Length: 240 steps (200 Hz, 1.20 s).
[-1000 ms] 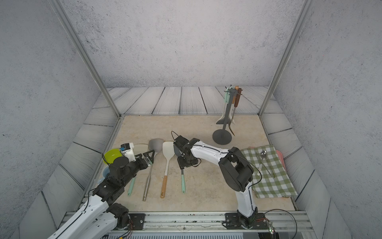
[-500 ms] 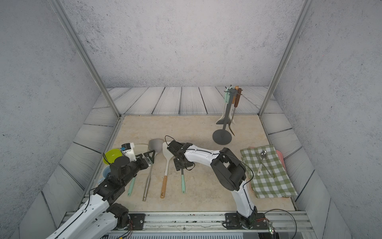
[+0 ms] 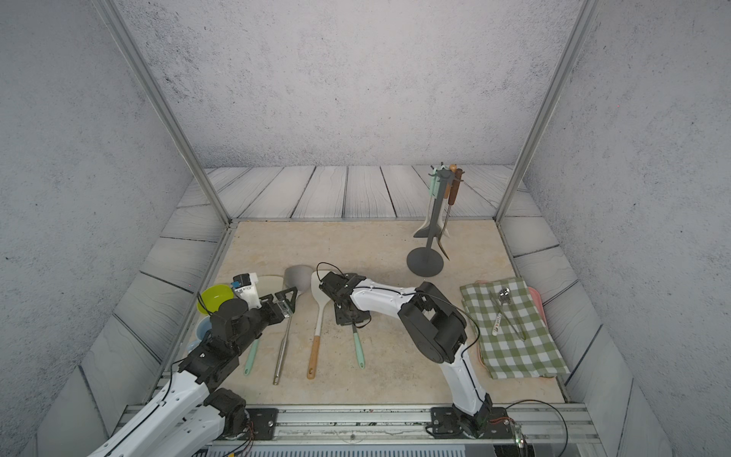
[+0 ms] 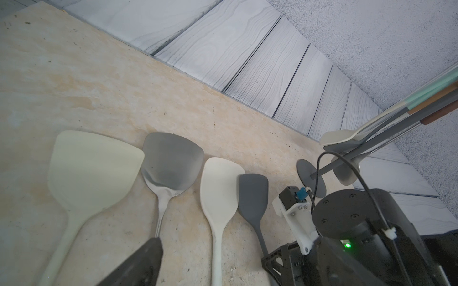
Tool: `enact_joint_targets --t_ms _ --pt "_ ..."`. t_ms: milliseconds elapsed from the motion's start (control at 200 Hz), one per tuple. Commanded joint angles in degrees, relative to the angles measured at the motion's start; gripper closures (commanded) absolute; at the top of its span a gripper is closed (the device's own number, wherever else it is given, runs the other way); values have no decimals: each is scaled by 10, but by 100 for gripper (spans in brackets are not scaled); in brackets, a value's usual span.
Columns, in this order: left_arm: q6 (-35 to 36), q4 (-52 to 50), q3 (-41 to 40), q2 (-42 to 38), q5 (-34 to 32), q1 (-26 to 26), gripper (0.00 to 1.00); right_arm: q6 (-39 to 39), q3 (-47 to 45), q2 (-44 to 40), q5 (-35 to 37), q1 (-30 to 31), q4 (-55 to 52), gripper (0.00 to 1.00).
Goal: Take the spatula off the kitchen utensil rack
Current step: Place the spatula at the center of the board.
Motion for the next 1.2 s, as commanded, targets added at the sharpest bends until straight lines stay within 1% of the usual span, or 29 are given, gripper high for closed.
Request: enact_joint_targets --t_ms 0,60,225,335,646,1131,1196 --pt "2 15 -7 -1 4 -2 1 59 -10 12 19 4 -32 95" --pt "2 15 -7 -1 4 -2 1 79 -12 10 24 4 -37 100" --pt "1 17 -7 -1 4 -2 1 133 -17 -6 31 10 -44 100" --pt "1 16 -8 -1 5 -2 1 154 -9 -8 25 12 -48 100" --pt "2 10 -7 -16 0 -2 1 167 23 6 21 29 -55 100" --pt "2 8 -8 -21 2 -2 1 152 46 31 23 38 -47 100" --pt "2 8 -7 -20 2 -2 1 147 51 36 22 38 -44 97"
